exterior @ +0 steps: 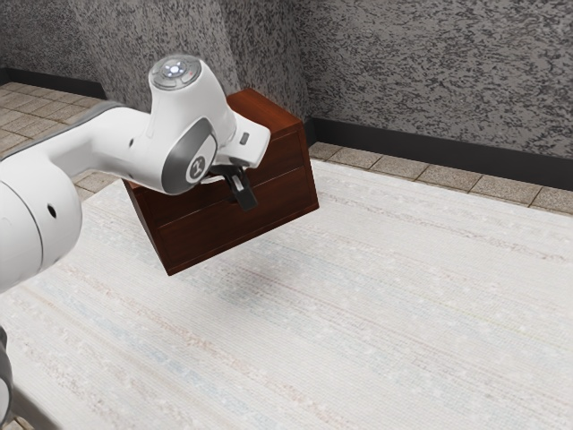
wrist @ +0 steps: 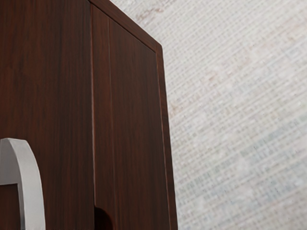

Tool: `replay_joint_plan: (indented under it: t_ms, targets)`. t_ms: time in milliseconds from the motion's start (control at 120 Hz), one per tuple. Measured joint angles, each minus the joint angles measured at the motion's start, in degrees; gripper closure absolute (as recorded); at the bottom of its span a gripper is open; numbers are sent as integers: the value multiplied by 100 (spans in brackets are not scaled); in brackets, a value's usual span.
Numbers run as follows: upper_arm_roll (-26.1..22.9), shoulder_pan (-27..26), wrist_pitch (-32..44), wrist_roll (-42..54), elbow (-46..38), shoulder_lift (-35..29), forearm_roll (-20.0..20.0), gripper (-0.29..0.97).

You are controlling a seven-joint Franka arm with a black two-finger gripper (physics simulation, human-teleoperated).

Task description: Pull the drawer handle with one arm to open the drawer

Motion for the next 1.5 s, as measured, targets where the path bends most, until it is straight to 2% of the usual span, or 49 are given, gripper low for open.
replay_joint_plan:
  t_ms: [425,642,958,1308,1500]
  targets:
    - [-17,-1,0,66,-7,51,-347,0]
    - [-13,2,-33,232,36,355,-720,0]
    - [-56,-5,-68,463,55,437,-963,0]
    - [4,-1,-47,627,28,106,-923,0]
    - [247,-5,-29,682,62,-92,-864,-1]
